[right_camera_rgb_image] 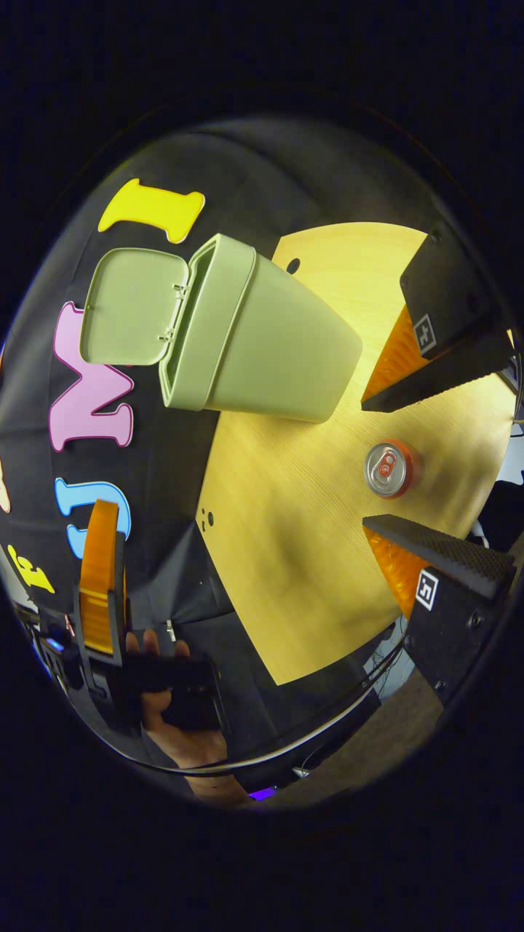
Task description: Press the lid of the desktop garbage bin to open it, pick up the crumpled paper on the desktop and throw it into the bin, then pick up the pop can on the desktop and drop it into the bin, and finally close the garbage bin lid.
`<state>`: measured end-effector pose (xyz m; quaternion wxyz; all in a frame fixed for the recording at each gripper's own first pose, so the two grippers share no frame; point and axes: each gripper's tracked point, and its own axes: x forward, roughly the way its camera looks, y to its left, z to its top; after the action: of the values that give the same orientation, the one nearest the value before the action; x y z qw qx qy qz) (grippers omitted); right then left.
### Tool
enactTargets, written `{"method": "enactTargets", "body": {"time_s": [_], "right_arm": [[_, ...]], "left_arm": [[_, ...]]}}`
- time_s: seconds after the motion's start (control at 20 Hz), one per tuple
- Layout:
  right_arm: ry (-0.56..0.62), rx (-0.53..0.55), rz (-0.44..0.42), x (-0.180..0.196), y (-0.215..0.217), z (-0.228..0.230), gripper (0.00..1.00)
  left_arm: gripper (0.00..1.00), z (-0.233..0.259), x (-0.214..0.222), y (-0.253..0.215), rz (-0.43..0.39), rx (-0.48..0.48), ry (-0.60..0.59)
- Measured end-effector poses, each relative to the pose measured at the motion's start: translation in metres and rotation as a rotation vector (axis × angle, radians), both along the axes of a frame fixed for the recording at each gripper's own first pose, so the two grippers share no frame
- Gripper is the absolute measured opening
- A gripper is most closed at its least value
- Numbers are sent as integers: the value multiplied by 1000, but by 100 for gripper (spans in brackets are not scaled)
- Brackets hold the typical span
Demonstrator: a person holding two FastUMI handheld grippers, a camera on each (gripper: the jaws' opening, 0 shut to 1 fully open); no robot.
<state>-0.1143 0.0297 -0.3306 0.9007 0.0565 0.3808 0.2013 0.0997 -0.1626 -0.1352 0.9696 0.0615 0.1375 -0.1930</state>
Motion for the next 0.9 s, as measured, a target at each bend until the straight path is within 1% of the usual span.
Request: {"method": "enactTargets", "body": {"time_s": [0.3, 0.35, 0.4, 0.55, 0.7, 0.9], "right_arm": [[48, -25, 62, -2, 11, -34, 90], [53, -29, 74, -2, 13, -39, 90], [59, -32, 86, -4, 15, -43, 90], [78, -48, 113, -3, 22, -61, 90], [111, -50, 121, -7, 26, -74, 91], [133, -76, 140, -6, 31, -91, 91]], "left_arm": [[98, -2, -32, 47, 127, 11, 31], [100, -4, -38, 54, 145, 8, 34], [97, -4, -41, 60, 162, 8, 39], [97, -7, -50, 74, 196, 14, 50], [97, -7, -54, 86, 227, 12, 57], [98, -10, -58, 93, 244, 10, 67]]}}
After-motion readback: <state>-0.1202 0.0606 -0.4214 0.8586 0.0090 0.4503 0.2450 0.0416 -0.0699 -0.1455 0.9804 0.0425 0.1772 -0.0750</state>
